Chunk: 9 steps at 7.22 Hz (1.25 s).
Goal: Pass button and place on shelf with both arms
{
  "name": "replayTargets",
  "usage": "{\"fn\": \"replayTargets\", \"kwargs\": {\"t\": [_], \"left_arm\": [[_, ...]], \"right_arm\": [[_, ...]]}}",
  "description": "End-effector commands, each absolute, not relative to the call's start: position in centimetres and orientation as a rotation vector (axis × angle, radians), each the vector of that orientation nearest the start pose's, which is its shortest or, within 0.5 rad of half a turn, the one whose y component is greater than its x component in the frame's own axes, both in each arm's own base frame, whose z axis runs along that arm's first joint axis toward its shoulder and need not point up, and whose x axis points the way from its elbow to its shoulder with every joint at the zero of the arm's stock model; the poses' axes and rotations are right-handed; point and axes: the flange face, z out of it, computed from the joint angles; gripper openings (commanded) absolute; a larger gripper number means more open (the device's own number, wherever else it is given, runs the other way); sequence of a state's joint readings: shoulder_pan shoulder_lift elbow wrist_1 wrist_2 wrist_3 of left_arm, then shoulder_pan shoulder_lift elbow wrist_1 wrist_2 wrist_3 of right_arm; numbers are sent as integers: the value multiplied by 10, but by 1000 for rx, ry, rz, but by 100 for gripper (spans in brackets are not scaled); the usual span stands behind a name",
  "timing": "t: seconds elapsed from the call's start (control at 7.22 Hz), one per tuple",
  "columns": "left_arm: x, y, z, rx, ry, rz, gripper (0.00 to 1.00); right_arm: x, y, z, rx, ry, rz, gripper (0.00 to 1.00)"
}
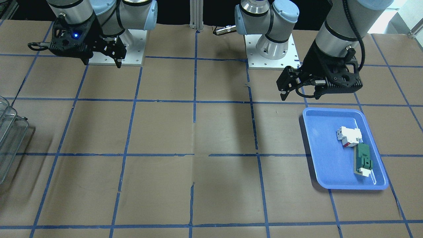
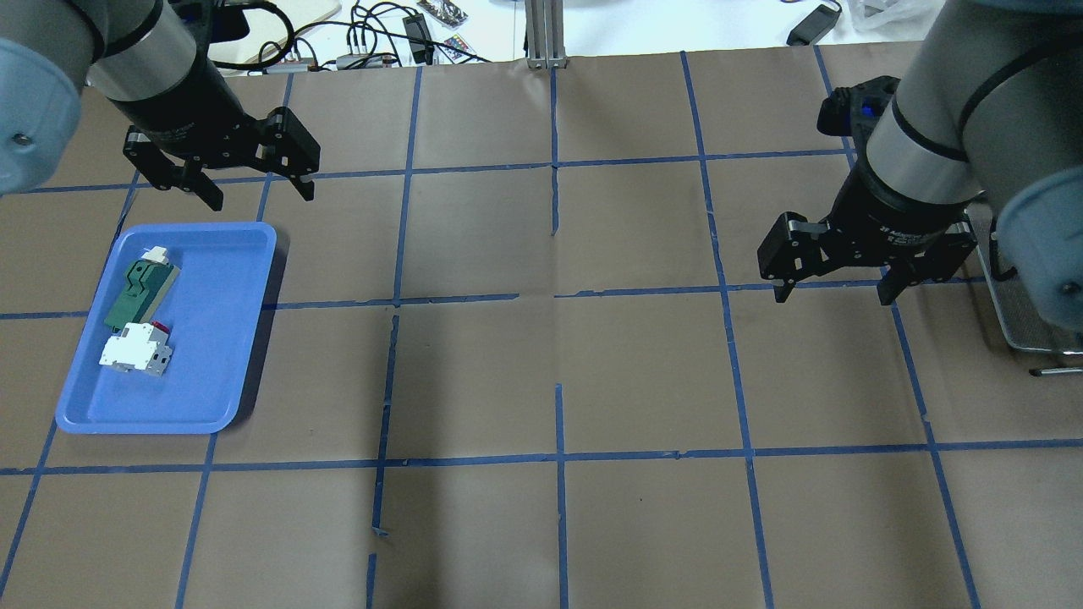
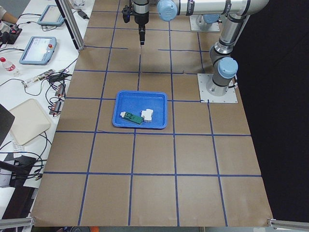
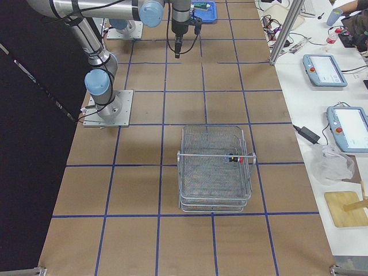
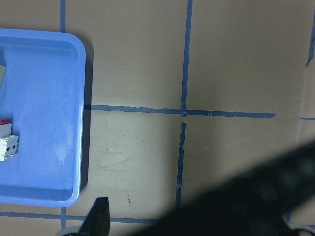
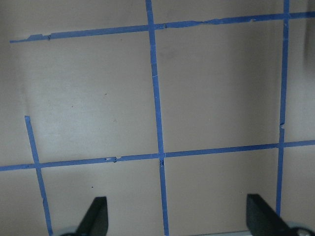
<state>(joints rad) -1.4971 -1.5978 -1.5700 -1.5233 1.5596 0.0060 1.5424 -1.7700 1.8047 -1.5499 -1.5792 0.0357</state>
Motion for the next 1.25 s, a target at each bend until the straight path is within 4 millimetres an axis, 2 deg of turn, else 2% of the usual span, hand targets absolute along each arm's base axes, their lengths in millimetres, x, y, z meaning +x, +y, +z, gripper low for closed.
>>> {"fn": "replayTargets", "kwargs": {"t": [0.0, 0.55, 1.11], "left_arm": [[-97, -514, 480, -104, 3149, -37, 100], [-96, -515, 481, -113, 3151, -39, 100], [-96, -516, 480, -111, 3151, -35, 100]], "right_arm": [[123, -406, 477, -7, 3155, -11, 100], [122, -424, 481, -12, 3156, -12, 100], [122, -424, 481, -12, 3154, -14, 100]]}}
